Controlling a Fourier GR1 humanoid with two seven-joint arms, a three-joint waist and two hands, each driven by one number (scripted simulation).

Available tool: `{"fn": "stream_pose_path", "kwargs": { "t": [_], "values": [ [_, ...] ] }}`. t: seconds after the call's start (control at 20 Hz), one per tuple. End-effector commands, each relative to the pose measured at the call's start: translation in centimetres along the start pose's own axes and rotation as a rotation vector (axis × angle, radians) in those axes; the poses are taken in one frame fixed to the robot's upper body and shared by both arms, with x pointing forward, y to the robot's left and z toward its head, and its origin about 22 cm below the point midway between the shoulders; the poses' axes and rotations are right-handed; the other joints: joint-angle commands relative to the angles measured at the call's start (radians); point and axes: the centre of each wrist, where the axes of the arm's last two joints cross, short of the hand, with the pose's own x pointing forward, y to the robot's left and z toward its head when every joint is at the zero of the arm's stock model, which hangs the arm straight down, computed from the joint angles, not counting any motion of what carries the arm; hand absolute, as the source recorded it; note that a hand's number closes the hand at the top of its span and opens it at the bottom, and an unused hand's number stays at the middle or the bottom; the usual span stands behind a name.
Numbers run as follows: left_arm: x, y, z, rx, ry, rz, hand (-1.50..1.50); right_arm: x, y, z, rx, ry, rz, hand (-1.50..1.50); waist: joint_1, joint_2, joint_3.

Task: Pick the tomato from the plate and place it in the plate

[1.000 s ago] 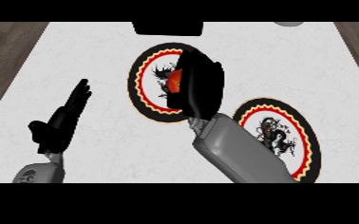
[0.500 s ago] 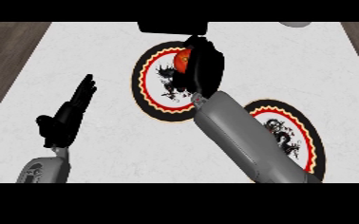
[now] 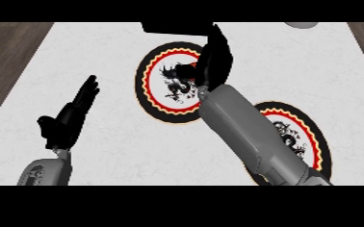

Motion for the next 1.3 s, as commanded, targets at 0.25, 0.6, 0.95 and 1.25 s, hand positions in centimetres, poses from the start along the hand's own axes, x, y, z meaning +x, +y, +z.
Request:
{"fn": "stream_pose_path", "kwargs": {
  "t": [0.25, 0.6, 0.95, 1.25],
  "values": [
    [-1.1, -0.5, 1.1, 0.042, 0.004, 0.017, 0.00, -2.1, -0.9, 1.5, -0.178, 0.119, -0.453, -1.50, -0.047, -0.013, 0.002],
    [-1.6, 2.0, 2.7, 0.082, 0.025, -0.015, 0.00, -8.5, -4.3, 5.4, -0.152, 0.055, -0.511, -1.50, -0.080, -0.019, 0.001],
    [-1.1, 2.3, 1.6, 0.052, 0.011, -0.005, 0.00, -15.1, -8.1, 9.1, -0.079, -0.014, -0.467, -1.50, -0.072, -0.013, 0.001],
    [-0.1, 3.0, 2.1, 0.068, 0.031, -0.007, 0.00, -17.7, -9.4, 8.3, -0.053, -0.021, -0.454, -1.50, -0.068, -0.015, 0.001]
  ]
}}
